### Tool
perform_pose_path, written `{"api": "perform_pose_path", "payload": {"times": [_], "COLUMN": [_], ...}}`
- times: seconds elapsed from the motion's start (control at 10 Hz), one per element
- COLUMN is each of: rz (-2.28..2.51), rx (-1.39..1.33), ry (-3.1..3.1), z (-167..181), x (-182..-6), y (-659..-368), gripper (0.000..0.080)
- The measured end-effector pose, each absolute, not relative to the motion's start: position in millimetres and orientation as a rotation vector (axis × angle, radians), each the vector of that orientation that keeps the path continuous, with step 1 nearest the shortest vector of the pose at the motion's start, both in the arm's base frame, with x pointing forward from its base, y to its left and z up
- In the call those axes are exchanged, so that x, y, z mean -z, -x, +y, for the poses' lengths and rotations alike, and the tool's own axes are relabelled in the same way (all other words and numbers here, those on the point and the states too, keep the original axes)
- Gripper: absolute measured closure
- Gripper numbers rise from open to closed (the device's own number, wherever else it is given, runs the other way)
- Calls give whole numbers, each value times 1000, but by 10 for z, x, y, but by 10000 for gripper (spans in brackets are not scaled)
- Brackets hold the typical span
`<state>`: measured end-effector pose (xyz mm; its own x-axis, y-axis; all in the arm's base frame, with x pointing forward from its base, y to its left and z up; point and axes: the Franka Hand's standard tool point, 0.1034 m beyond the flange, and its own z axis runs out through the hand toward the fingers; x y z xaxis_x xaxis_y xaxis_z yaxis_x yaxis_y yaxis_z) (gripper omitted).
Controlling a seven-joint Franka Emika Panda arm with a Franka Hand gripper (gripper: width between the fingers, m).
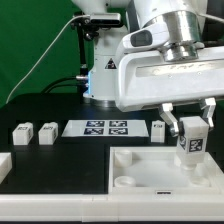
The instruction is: Assemble one leg
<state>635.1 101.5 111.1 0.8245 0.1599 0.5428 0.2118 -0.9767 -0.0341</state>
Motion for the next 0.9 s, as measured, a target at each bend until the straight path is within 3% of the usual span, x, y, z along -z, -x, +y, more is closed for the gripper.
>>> {"api": "perform_pose_path", "payload": {"times": [0.9], "rz": [-321], "rx": [895], "ry": [2895], "z": [1174], "x": [-859], "y": [-6279], "gripper": [508]}}
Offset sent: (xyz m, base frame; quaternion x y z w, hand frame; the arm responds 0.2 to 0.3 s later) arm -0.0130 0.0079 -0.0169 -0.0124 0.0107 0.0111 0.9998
